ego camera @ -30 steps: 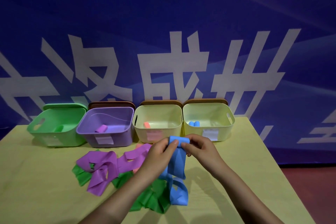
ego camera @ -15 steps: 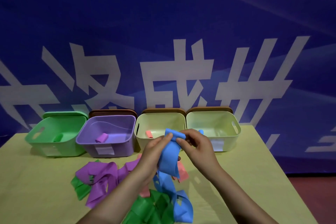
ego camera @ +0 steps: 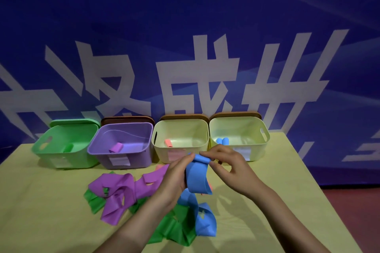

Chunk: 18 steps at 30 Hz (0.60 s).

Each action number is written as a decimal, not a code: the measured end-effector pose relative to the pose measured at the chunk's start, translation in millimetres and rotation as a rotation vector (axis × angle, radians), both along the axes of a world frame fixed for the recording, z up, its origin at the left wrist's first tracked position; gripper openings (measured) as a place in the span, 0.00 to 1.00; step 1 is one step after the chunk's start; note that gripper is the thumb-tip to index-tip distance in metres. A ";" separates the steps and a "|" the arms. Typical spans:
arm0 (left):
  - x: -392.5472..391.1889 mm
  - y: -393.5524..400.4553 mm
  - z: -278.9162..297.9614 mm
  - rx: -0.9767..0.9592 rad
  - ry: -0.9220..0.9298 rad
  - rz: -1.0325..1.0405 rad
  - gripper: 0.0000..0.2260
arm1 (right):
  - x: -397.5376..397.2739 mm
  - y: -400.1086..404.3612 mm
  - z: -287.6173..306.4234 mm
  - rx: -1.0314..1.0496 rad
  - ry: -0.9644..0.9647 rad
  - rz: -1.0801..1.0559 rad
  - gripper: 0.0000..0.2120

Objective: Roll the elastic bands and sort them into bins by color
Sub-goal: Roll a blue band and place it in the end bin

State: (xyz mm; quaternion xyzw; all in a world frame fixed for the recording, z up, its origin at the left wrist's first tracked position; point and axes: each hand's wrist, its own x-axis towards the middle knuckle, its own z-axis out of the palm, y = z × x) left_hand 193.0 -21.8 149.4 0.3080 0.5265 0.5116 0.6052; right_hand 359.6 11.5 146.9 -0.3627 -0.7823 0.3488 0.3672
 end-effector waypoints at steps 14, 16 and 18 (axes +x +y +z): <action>22.6 -9.6 -20.4 0.044 0.186 -0.070 0.08 | 4.9 -14.5 -7.8 -0.349 0.120 -0.165 0.09; 25.7 -10.0 -21.0 0.057 0.283 -0.071 0.07 | 5.0 -13.7 -10.5 -0.334 0.117 -0.172 0.09; 26.8 -9.1 -21.0 0.076 0.387 -0.071 0.07 | 2.2 -12.9 -13.9 -0.310 0.128 -0.172 0.09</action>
